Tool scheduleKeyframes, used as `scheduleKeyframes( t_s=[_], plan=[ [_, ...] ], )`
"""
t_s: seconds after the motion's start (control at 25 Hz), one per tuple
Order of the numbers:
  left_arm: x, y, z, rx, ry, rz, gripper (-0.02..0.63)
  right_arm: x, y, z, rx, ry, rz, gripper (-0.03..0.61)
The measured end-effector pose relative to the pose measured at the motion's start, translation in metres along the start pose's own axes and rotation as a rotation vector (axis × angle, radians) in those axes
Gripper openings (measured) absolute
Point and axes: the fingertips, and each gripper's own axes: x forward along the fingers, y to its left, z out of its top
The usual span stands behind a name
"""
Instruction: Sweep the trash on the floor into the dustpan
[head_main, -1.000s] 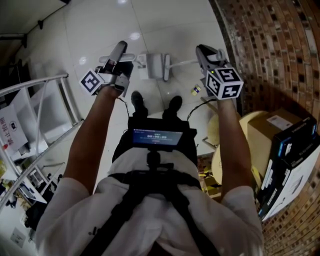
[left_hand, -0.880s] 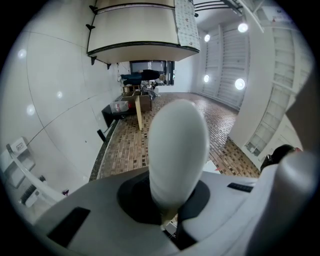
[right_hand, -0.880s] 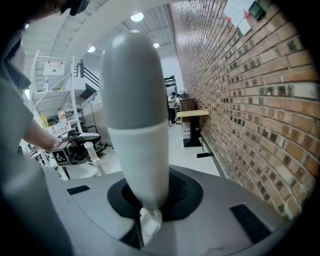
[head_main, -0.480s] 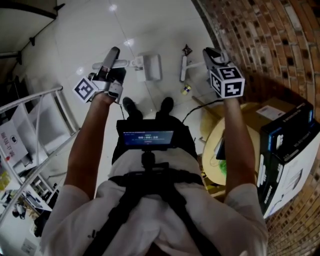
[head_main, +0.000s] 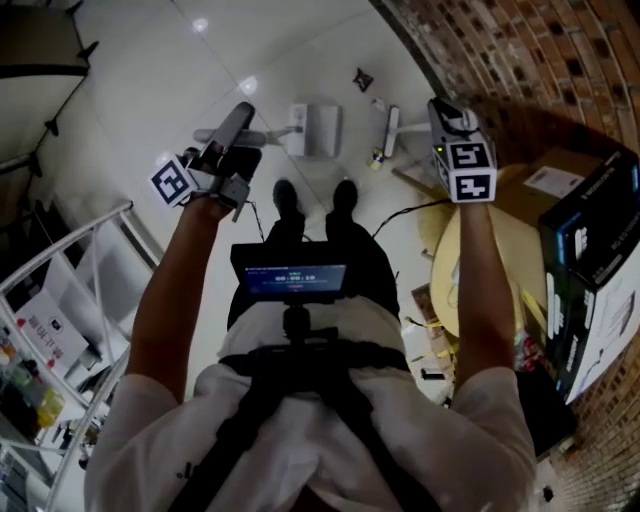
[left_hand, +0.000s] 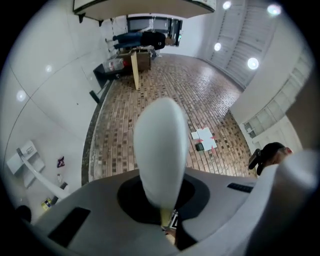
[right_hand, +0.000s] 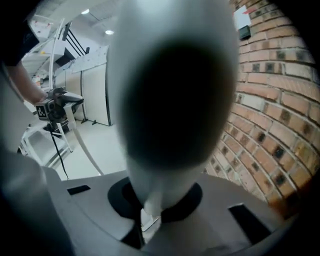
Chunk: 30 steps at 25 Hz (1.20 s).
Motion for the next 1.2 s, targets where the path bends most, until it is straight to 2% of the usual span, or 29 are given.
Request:
scheduleKeyframes(
  t_s=[0.12, 0.28, 0.72, 0.96, 1.04, 1.2],
  plan=[
    [0.010, 0.000, -0.010, -0.026, 0.100, -0.007, 0.001, -0.013, 0.011, -0.005, 0.032, 0.006, -0.051, 0.026],
    [0.021, 0.000, -0.016, -0.051, 0.177, -0.025, 0.001, -0.029, 0.025, -0.004, 0.024, 0.008, -0.089, 0.026],
    [0.024, 0.013, -0.037, -0.087, 0.261, 0.002, 0.001, -0.059, 0.034, -0.033, 0.073, 0.040, -0.174, 0.028],
    [0.027, 0.016, -0.047, -0.100, 0.269, -0.002, 0.001, -0.044, 0.046, -0.062, 0.057, 0.080, -0.156, 0.028],
    [0.028, 0.020, -0.048, -0.101, 0.271, 0.002, 0.001, -0.032, 0.051, -0.065, 0.128, 0.047, -0.153, 0.028],
    [0.030, 0.023, -0.047, -0.104, 0.269, 0.007, 0.001, -0.016, 0.048, -0.058, 0.400, -0.064, -0.216, 0.034]
  ],
)
